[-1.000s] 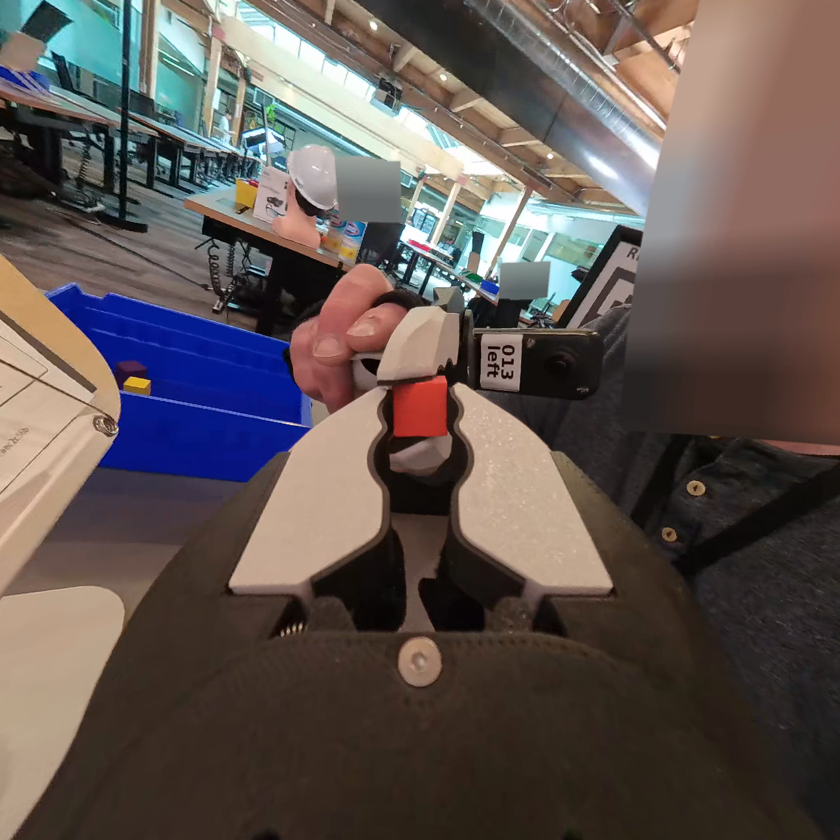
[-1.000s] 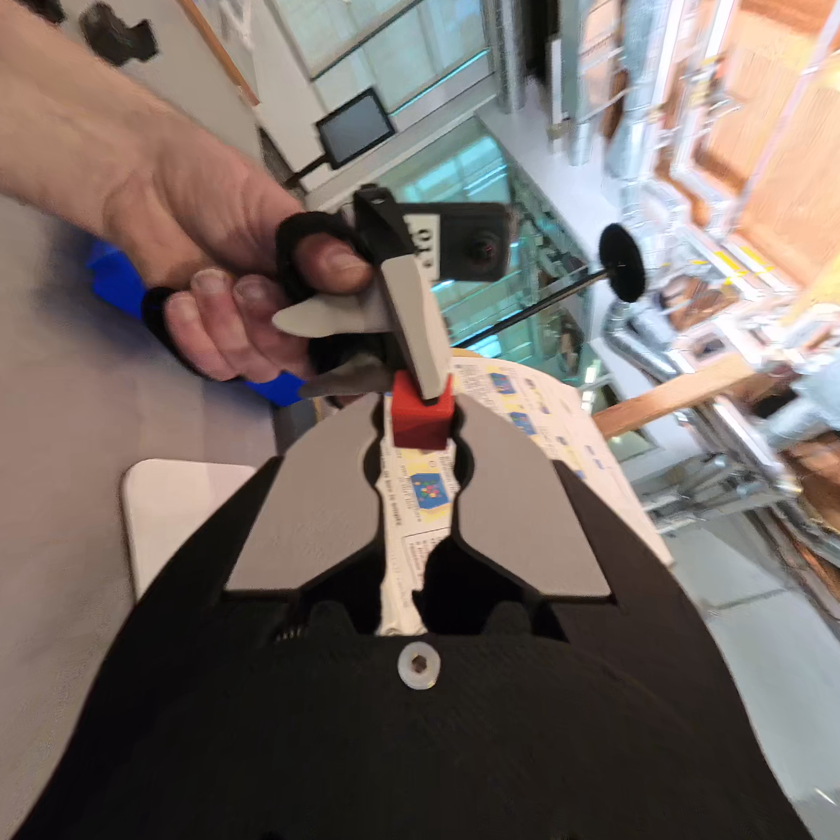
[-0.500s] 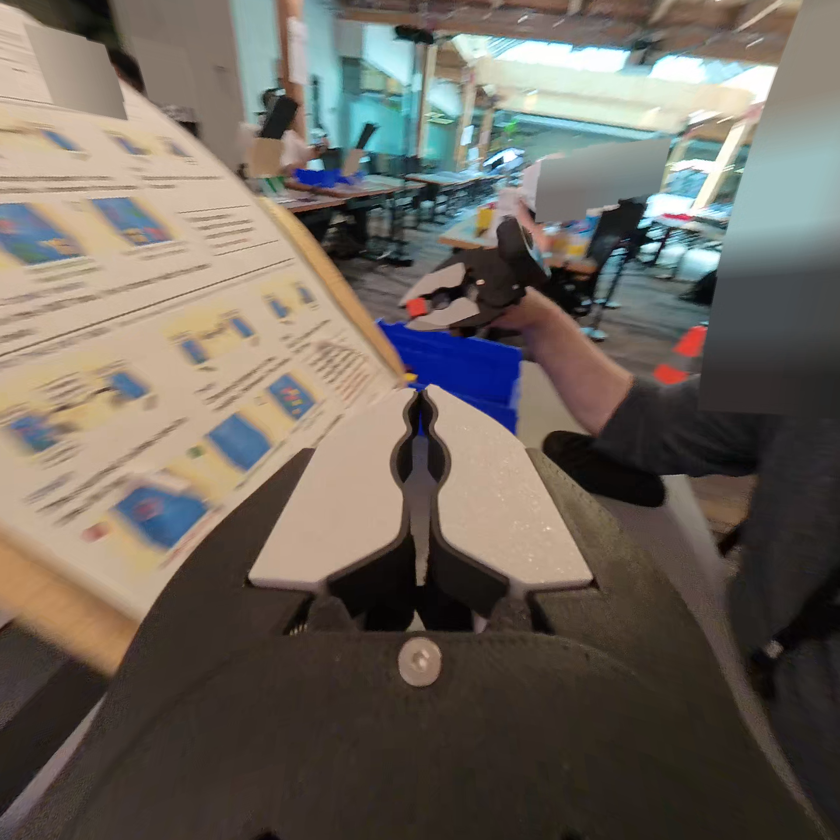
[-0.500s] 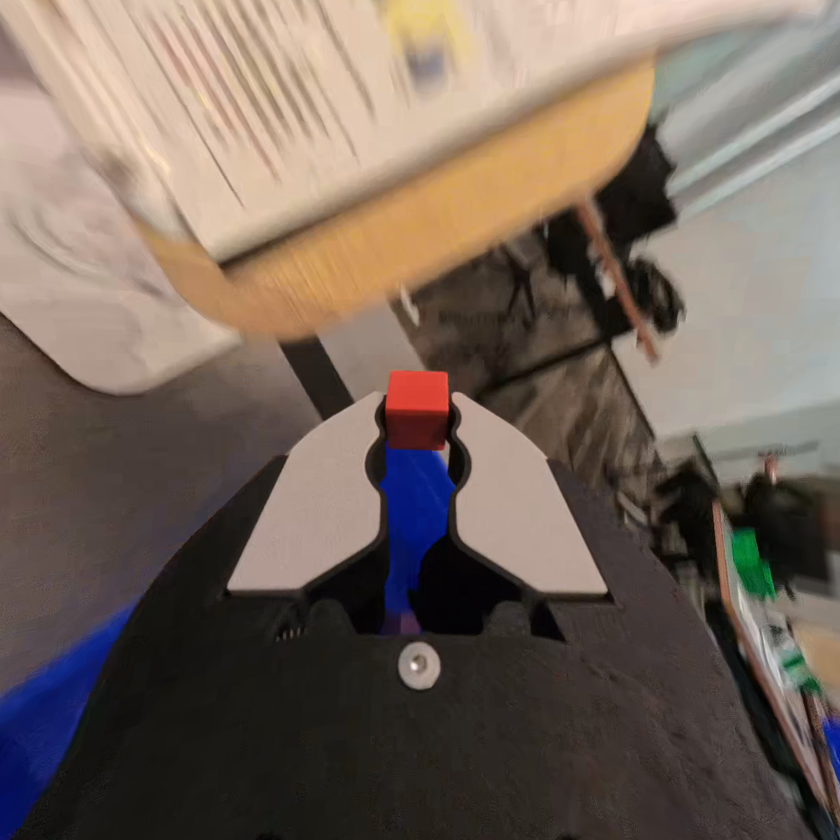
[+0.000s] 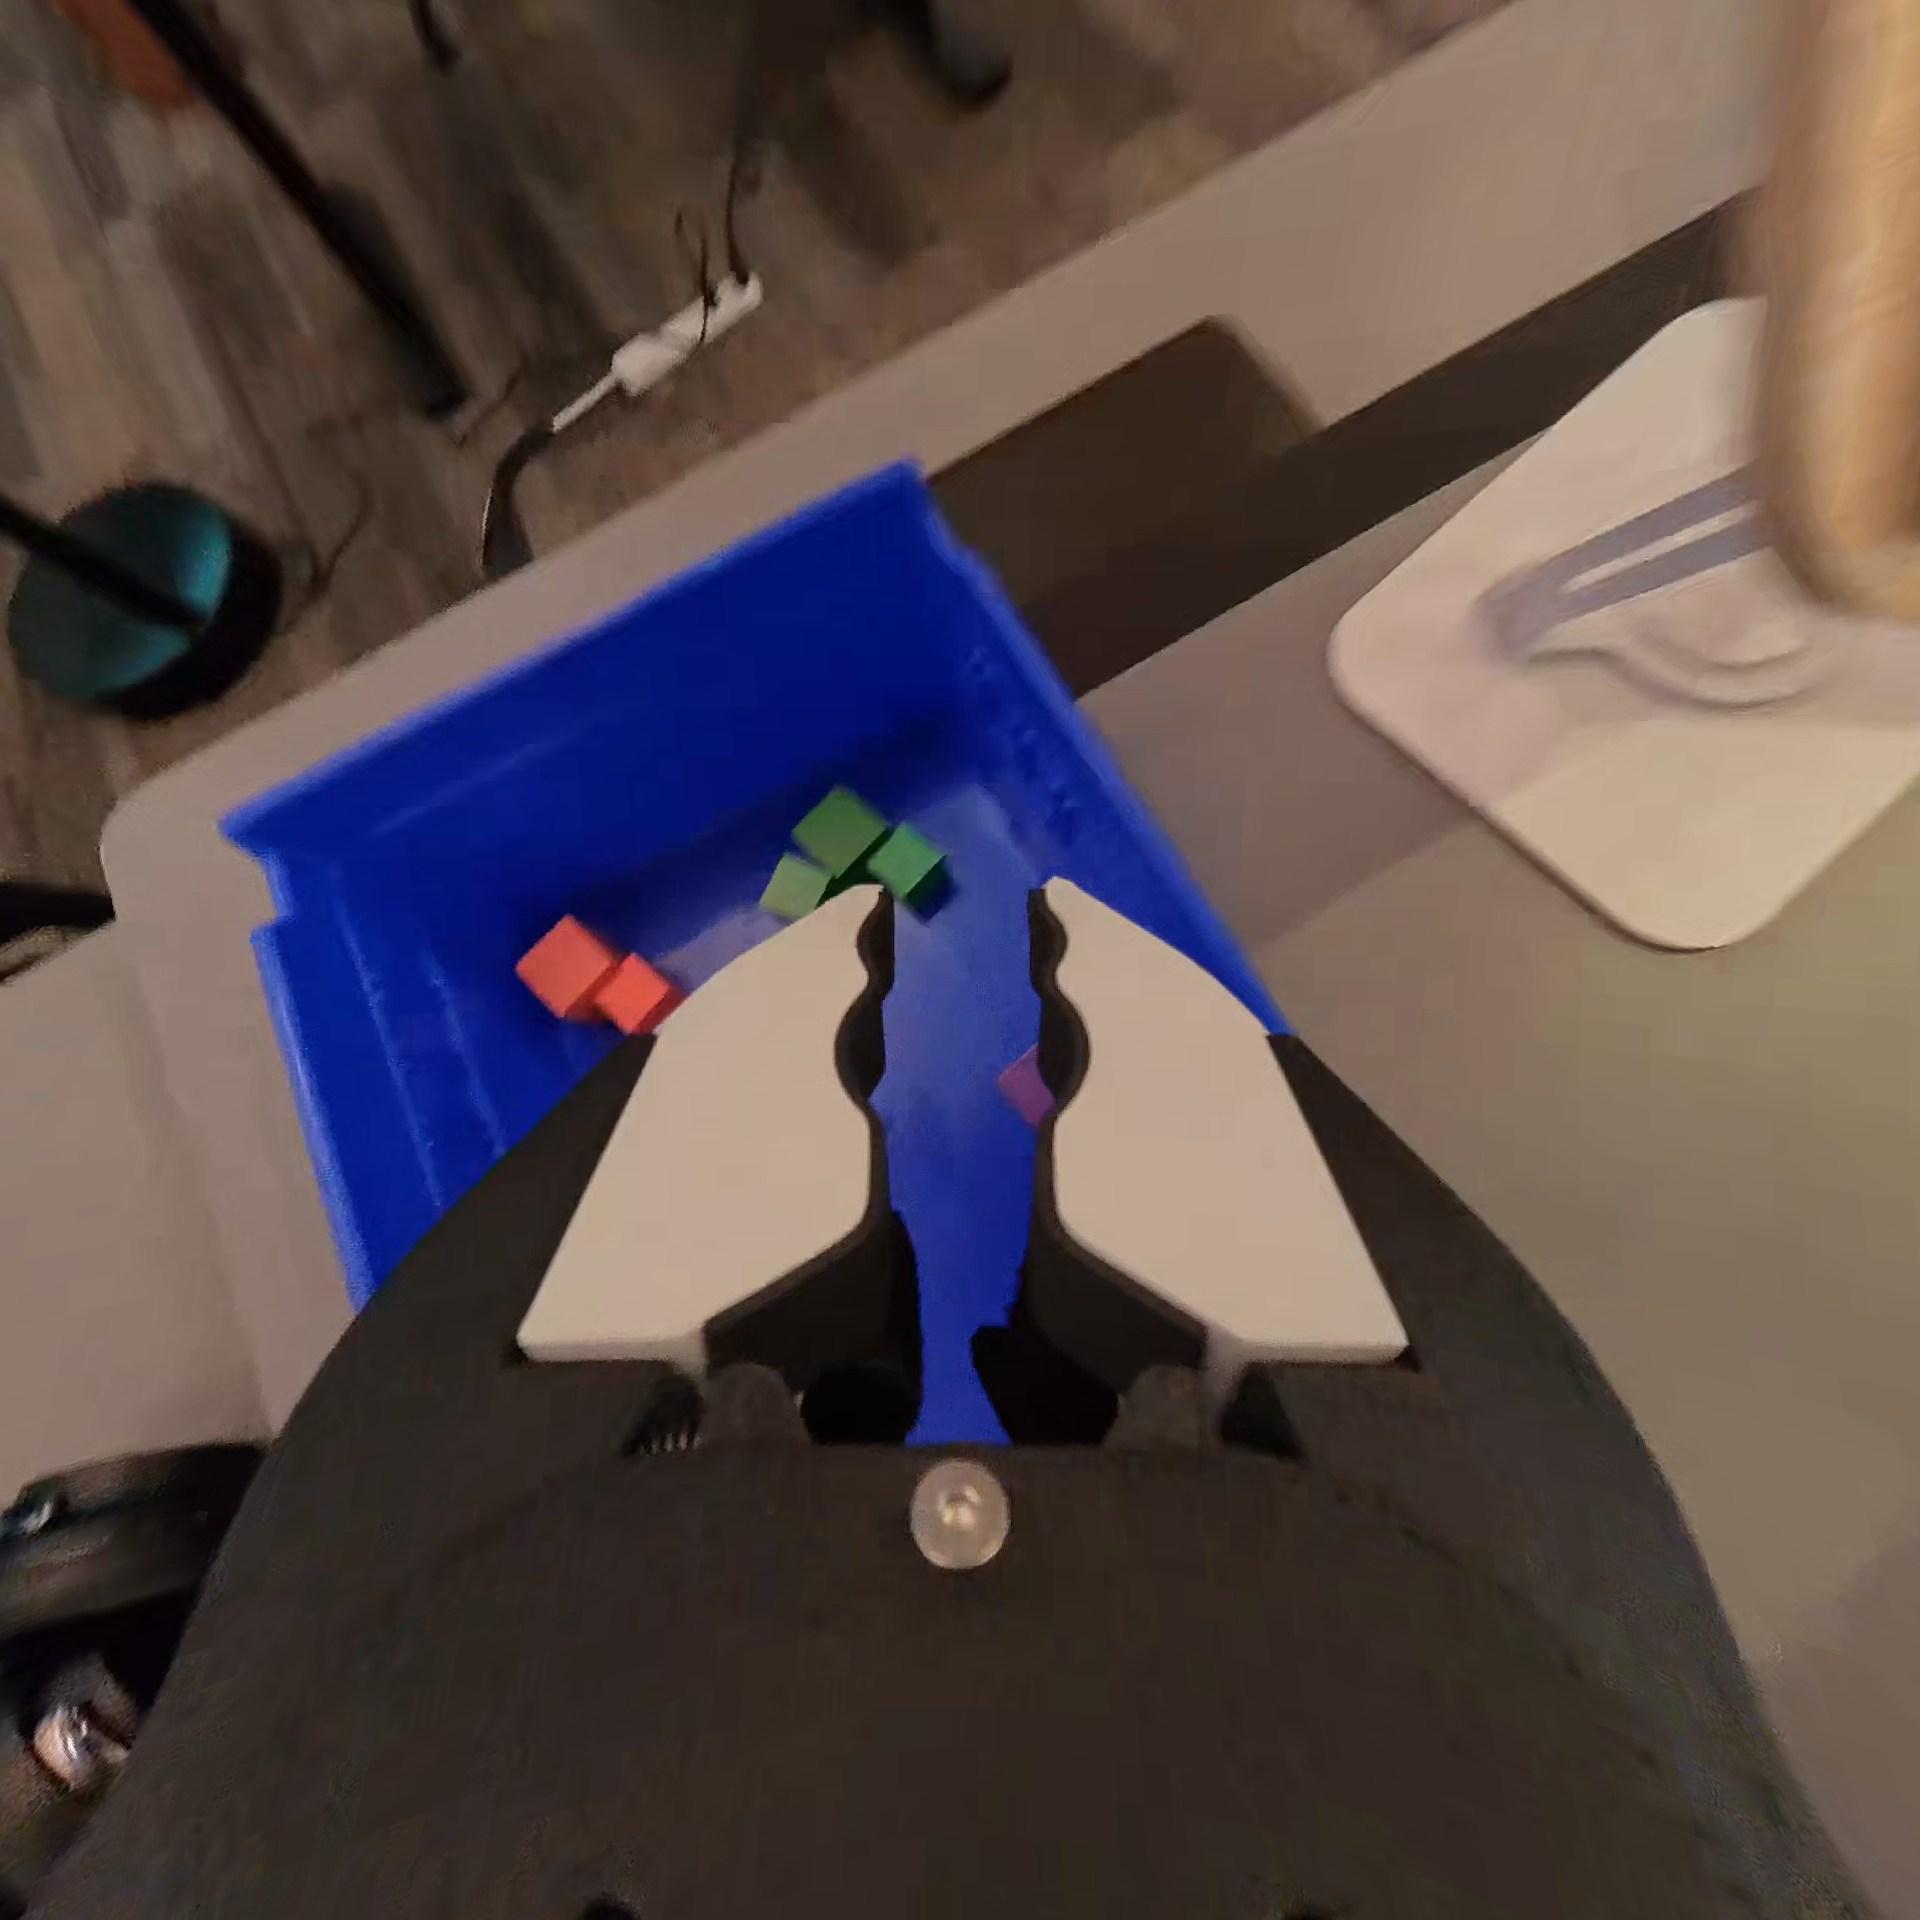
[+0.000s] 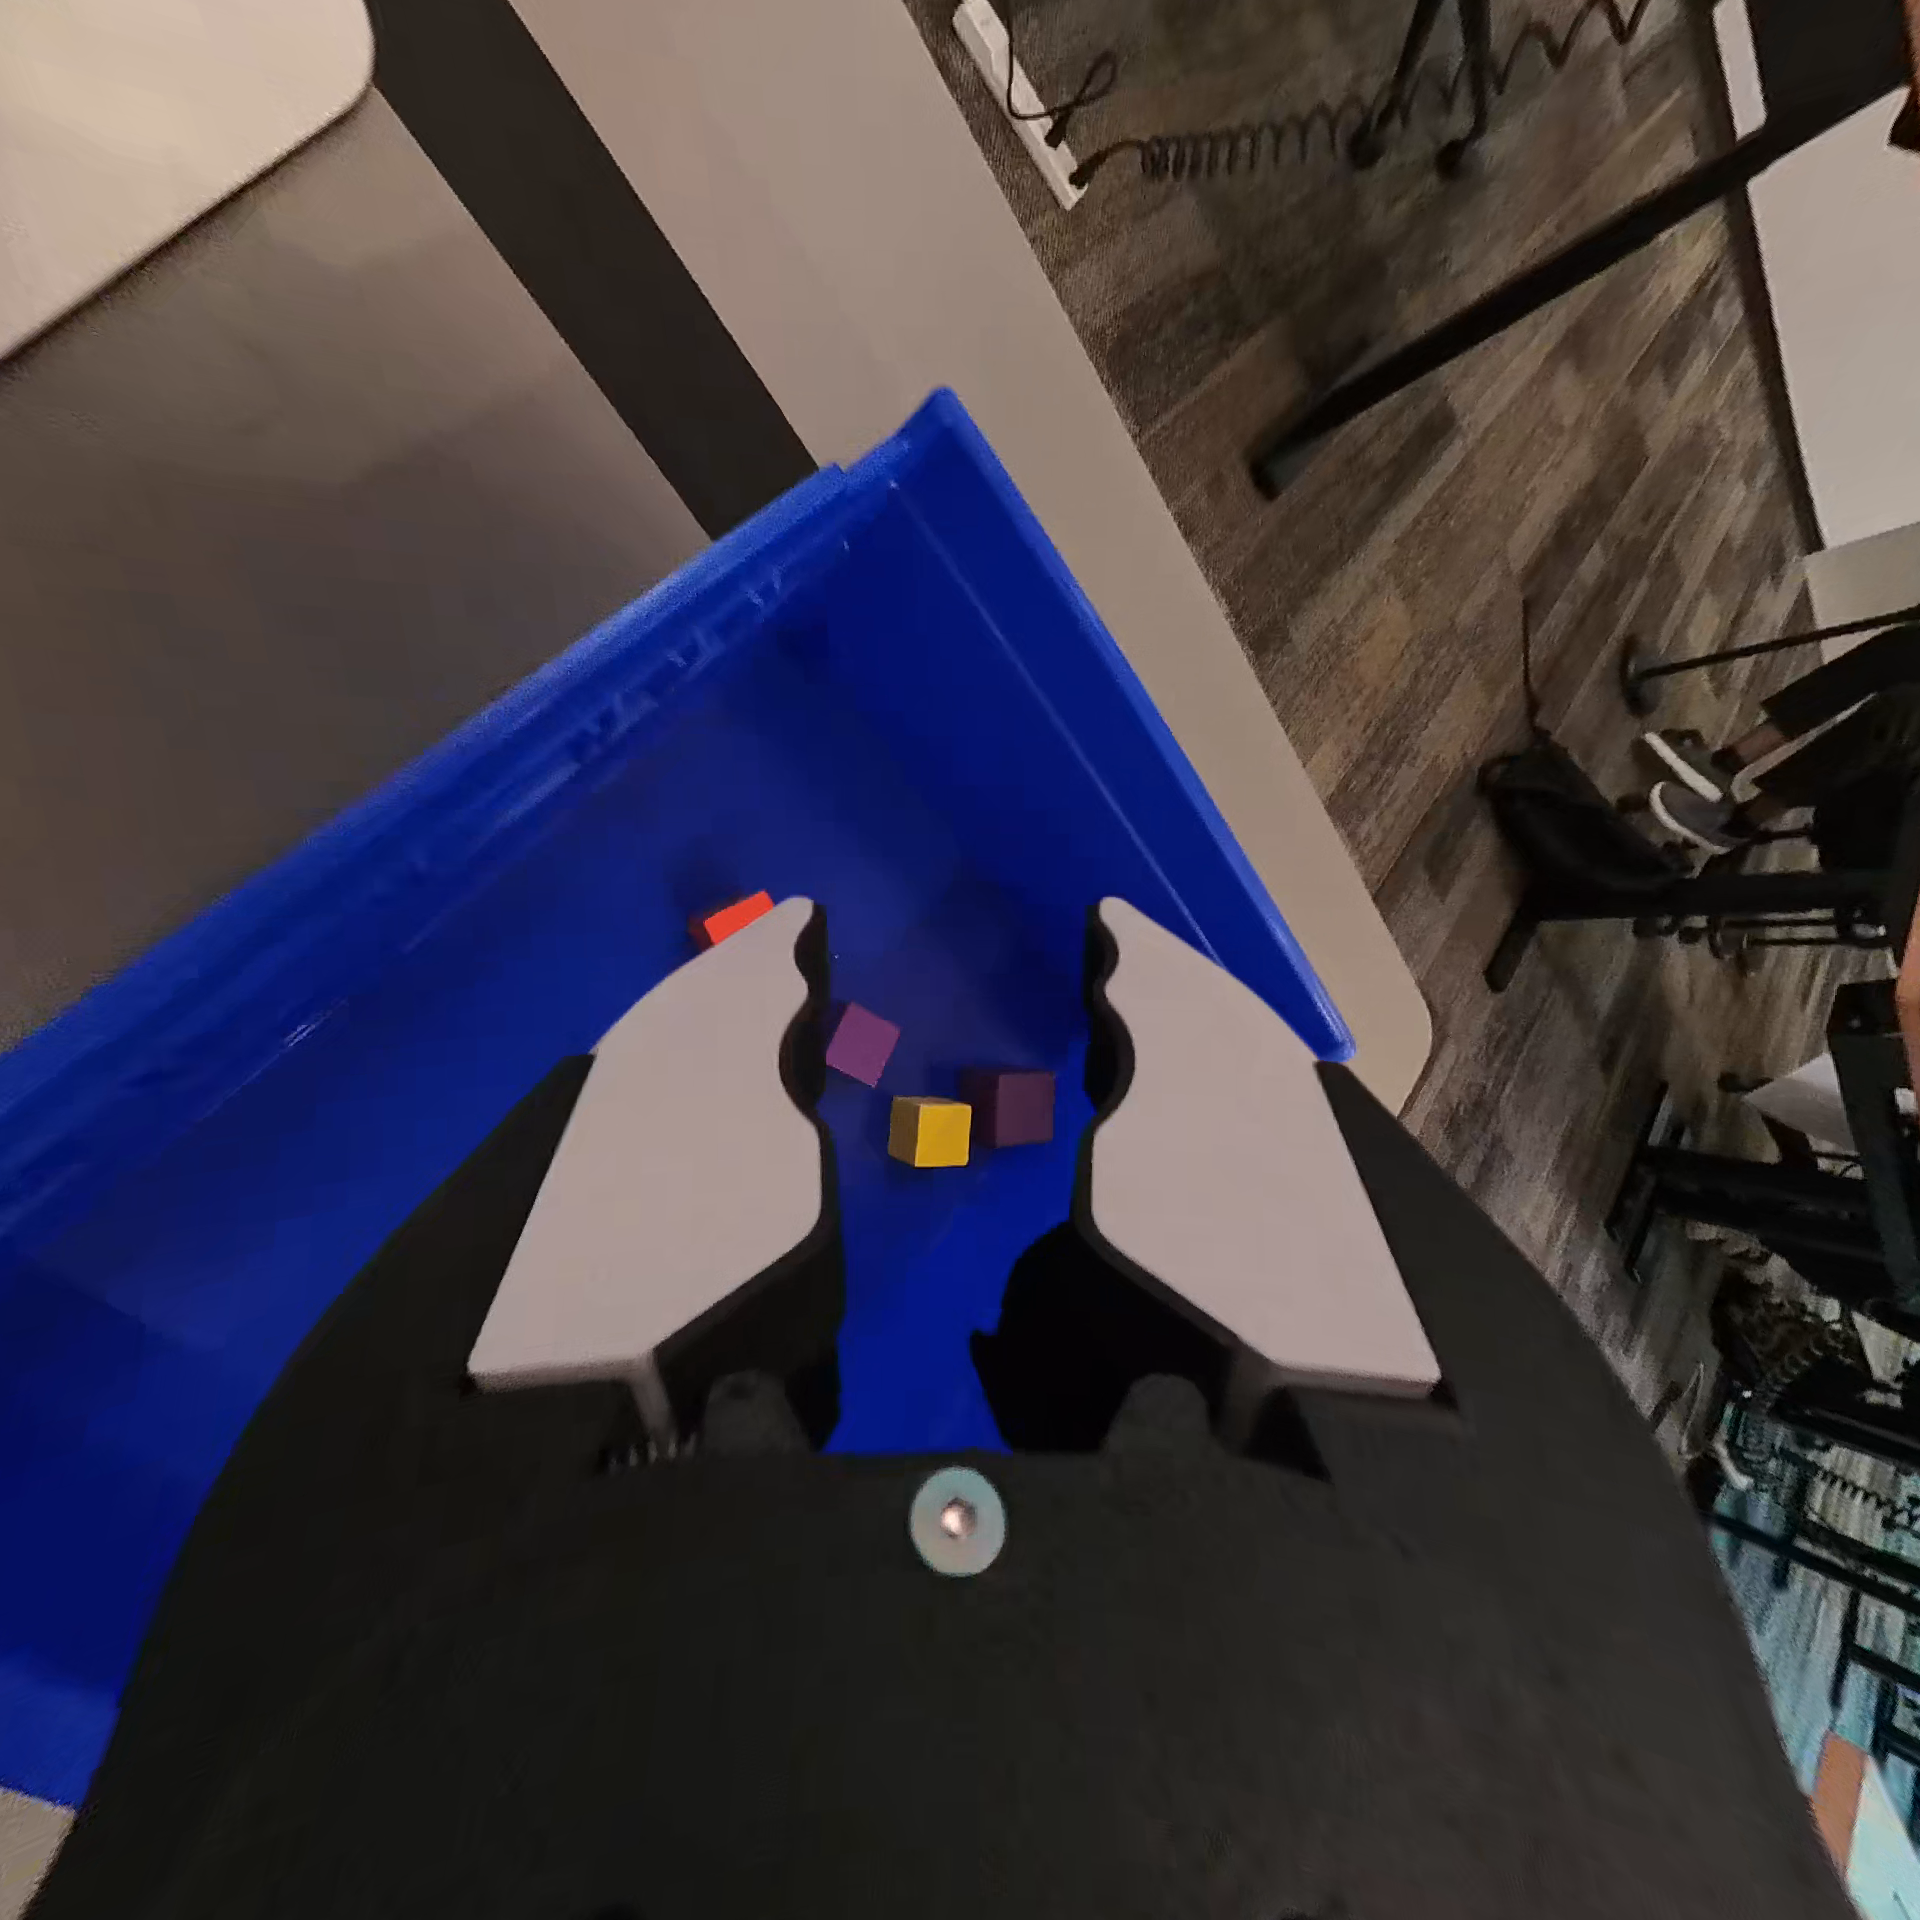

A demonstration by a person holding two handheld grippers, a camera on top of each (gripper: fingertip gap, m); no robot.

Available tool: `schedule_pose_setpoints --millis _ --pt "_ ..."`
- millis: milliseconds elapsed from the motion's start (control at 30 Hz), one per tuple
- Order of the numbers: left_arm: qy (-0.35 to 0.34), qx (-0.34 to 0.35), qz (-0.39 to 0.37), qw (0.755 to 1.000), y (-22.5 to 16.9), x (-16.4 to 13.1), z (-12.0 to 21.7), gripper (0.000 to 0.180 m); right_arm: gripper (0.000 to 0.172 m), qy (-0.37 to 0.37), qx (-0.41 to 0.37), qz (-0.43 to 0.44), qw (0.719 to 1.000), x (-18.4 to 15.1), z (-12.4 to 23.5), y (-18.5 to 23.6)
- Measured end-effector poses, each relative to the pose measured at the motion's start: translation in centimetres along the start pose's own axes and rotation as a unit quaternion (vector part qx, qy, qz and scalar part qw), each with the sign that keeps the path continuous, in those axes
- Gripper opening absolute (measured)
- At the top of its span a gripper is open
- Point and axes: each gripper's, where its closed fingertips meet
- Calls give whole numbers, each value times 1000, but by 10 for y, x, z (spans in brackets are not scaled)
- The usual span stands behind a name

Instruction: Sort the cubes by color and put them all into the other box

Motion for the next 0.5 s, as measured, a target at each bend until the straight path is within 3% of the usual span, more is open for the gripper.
schedule_pose_setpoints --millis 167,300,500 --pt "73 15 9 997 32 -39 -29 32 42 -15 -16 9 1000 14 5 -2" --pt "49 5 -27 998 37 -38 -46 38 41 -23 -15 12 1000 21 4 0" --pt "93 32 -95 991 56 -52 -84 42 40 -23 -15 28 999 31 1 6"
Point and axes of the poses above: each gripper's, where its closed fingertips meet, z back along the fingers, x out of its top, y = z × x across the jaws, and after that the axes turned 13 degrees about z, right-handed
